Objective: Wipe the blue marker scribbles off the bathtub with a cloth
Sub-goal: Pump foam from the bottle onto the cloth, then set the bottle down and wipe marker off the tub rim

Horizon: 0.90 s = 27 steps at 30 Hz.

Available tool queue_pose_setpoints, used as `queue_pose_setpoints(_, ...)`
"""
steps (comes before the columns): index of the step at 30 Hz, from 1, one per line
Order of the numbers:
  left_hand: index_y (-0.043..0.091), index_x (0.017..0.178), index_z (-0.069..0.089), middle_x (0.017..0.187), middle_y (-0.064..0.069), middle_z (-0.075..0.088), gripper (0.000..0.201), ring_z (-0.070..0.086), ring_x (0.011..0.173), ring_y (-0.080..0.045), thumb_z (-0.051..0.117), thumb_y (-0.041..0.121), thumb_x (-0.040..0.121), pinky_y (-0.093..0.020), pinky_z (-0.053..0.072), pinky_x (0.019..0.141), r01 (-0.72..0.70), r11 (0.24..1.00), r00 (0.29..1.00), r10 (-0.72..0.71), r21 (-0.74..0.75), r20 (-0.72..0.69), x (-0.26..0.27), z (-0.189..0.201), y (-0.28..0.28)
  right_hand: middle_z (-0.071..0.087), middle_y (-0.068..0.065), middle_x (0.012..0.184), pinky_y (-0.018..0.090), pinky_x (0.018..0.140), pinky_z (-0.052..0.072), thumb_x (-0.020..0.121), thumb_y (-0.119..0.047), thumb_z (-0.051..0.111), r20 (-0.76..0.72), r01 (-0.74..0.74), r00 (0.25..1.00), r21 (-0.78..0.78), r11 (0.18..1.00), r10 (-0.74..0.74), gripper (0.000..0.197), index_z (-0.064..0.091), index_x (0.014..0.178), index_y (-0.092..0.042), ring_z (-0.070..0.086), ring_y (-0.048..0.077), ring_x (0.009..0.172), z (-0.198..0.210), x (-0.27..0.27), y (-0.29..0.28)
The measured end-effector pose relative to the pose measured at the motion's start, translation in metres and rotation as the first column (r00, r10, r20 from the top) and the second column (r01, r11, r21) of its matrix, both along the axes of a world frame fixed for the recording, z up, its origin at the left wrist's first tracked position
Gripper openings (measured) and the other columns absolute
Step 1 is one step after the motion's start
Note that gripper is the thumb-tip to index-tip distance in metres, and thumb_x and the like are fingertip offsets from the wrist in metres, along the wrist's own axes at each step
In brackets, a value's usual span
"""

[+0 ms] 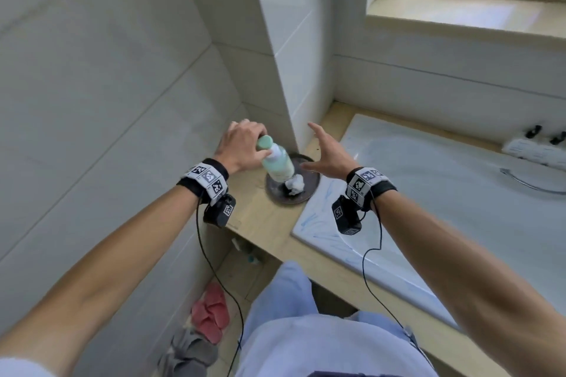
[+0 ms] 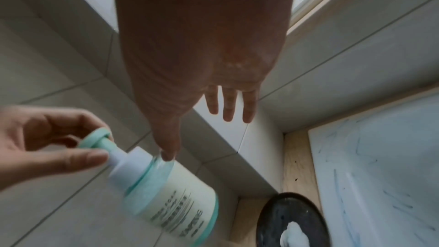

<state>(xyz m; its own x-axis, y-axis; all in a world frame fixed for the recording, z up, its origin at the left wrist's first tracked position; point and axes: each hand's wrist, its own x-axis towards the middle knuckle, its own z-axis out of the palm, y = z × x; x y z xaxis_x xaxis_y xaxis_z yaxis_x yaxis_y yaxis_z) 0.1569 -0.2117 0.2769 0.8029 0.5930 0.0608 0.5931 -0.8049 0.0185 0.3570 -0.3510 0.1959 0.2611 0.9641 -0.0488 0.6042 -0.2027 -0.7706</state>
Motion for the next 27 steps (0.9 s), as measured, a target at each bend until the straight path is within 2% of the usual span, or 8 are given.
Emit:
queue_pose_setpoints(5,0.025,0.088,0.056,0.090,0.006,0.062,0.029,0.051,0.083,-0.015,0.072,0.046,0.077,-0.034,0.039,0.083,-0.149,0.989,0.964,0.146,0.005,-0.224,-0.066,-0.049,0.067,0.043,0.011,0.154,0.039,0.110,0.039,0.079,-0.032,0.085,-0.003,-0.004,1.000,-0.106,0.994,0.004,0.101,0.021,0.157,-0.023,0.046,0.028,0.136,-0.028,-0.027,0.054)
queue_pose_setpoints(9,0.025,0.092,0.058,0.094,0.006,0.064,0.027,0.055,0.089,-0.017,0.070,0.043,0.077,-0.034,0.041,0.085,-0.189,0.982,0.912,0.166,-0.024,-0.376,-0.099,-0.092,0.122,0.051,0.008,0.146,0.039,0.105,0.045,0.081,-0.032,0.082,-0.022,0.026,0.999,-0.255,0.967,-0.032,0.088,0.031,0.153,-0.024,0.054,0.027,0.127,-0.069,-0.032,0.106)
queue_pose_setpoints(12,0.022,0.097,0.059,0.099,0.004,0.065,0.029,0.057,0.095,-0.019,0.068,0.042,0.078,-0.034,0.041,0.087,-0.171,0.985,0.882,0.136,-0.036,-0.451,-0.113,-0.124,0.163,0.052,0.009,0.146,0.040,0.107,0.045,0.082,-0.030,0.081,-0.031,0.038,0.998,-0.384,0.922,-0.054,0.085,0.035,0.152,-0.021,0.054,0.027,0.128,-0.110,-0.032,0.134)
queue_pose_setpoints(17,0.019,0.106,0.058,0.107,0.000,0.063,0.043,0.057,0.101,-0.022,0.067,0.050,0.079,-0.035,0.042,0.085,-0.167,0.981,0.869,0.098,-0.101,-0.485,-0.122,-0.192,0.222,0.052,0.014,0.146,0.036,0.107,0.043,0.085,-0.027,0.078,-0.018,0.110,0.989,-0.564,0.819,-0.146,0.080,0.035,0.151,-0.011,0.053,0.031,0.130,-0.201,-0.028,0.168)
queue_pose_setpoints(23,0.017,0.104,0.058,0.102,-0.001,0.062,0.039,0.058,0.096,-0.024,0.071,0.040,0.075,-0.036,0.042,0.077,-0.212,0.961,0.875,0.105,-0.179,-0.473,-0.125,-0.274,0.260,0.056,0.023,0.134,0.040,0.098,0.045,0.085,-0.024,0.076,0.046,0.283,0.941,-0.649,0.706,-0.335,0.072,0.040,0.145,-0.006,0.055,0.039,0.123,-0.309,-0.040,0.196)
queue_pose_setpoints(25,0.016,0.105,0.059,0.101,-0.001,0.061,0.040,0.058,0.095,-0.024,0.071,0.038,0.075,-0.036,0.041,0.076,-0.213,0.959,0.874,0.101,-0.188,-0.475,-0.126,-0.292,0.264,0.054,0.023,0.131,0.042,0.098,0.047,0.082,-0.025,0.076,0.054,0.299,0.935,-0.650,0.698,-0.350,0.069,0.043,0.142,-0.012,0.055,0.041,0.119,-0.332,-0.048,0.214)
queue_pose_setpoints(27,0.016,0.106,0.058,0.101,-0.001,0.060,0.039,0.057,0.094,-0.023,0.071,0.037,0.075,-0.035,0.040,0.076,-0.192,0.964,0.878,0.085,-0.184,-0.471,-0.126,-0.307,0.266,0.049,0.019,0.129,0.046,0.097,0.050,0.084,-0.033,0.066,0.067,0.323,0.925,-0.658,0.680,-0.374,0.057,0.046,0.137,-0.023,0.057,0.042,0.113,-0.350,-0.053,0.234)
